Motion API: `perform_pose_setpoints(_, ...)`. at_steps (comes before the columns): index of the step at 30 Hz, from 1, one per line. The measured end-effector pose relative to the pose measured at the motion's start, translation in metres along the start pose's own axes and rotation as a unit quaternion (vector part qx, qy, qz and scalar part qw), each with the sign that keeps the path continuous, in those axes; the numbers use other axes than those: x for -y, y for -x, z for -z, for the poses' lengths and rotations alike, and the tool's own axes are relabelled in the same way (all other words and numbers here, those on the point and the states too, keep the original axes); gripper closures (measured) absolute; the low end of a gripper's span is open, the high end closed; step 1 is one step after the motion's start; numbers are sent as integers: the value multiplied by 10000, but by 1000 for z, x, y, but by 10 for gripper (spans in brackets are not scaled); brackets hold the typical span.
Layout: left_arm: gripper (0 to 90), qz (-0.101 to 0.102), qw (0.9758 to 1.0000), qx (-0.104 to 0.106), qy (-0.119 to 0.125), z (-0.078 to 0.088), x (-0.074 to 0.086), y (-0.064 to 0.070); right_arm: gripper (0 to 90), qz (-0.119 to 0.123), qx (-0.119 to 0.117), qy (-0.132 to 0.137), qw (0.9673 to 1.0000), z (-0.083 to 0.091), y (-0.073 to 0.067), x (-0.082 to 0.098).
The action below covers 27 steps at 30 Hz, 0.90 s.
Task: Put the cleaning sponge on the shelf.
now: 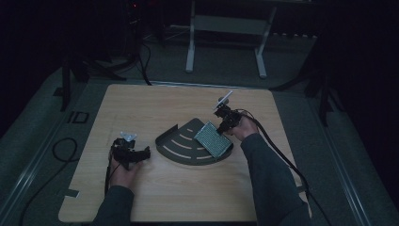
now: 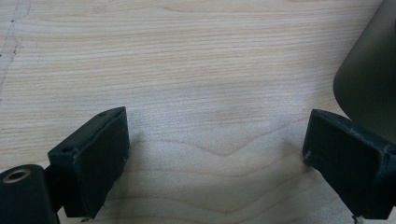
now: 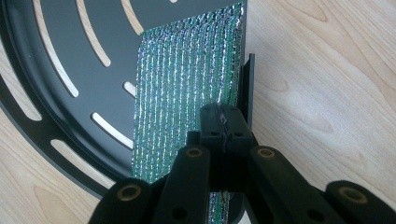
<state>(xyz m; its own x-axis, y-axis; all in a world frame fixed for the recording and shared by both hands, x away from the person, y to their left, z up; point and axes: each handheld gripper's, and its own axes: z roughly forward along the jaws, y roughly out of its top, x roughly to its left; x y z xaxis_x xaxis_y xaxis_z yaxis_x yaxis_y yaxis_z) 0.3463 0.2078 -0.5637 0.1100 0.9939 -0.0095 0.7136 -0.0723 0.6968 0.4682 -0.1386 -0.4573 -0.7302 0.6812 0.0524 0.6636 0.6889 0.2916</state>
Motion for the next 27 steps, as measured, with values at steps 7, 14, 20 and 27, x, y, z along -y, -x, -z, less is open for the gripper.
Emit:
perform_pose_setpoints(7, 77, 2, 10000, 0, 0, 0, 0, 0, 893, -38, 3, -13, 10000, -4, 2, 2)
perform_pose_setpoints(14, 77, -5, 10000, 3, -1, 0, 0, 0, 893, -80, 68, -37, 9999, -8, 4, 5)
perform_pose_setpoints(20, 77, -5, 10000, 3, -3, 0, 0, 0, 892, -96, 194, -102, 9997, -12, 3, 5)
perform_pose_setpoints(27, 77, -24, 10000, 13, -11, 0, 0, 0, 891, -109, 194, -119, 9997, -16, 4, 6)
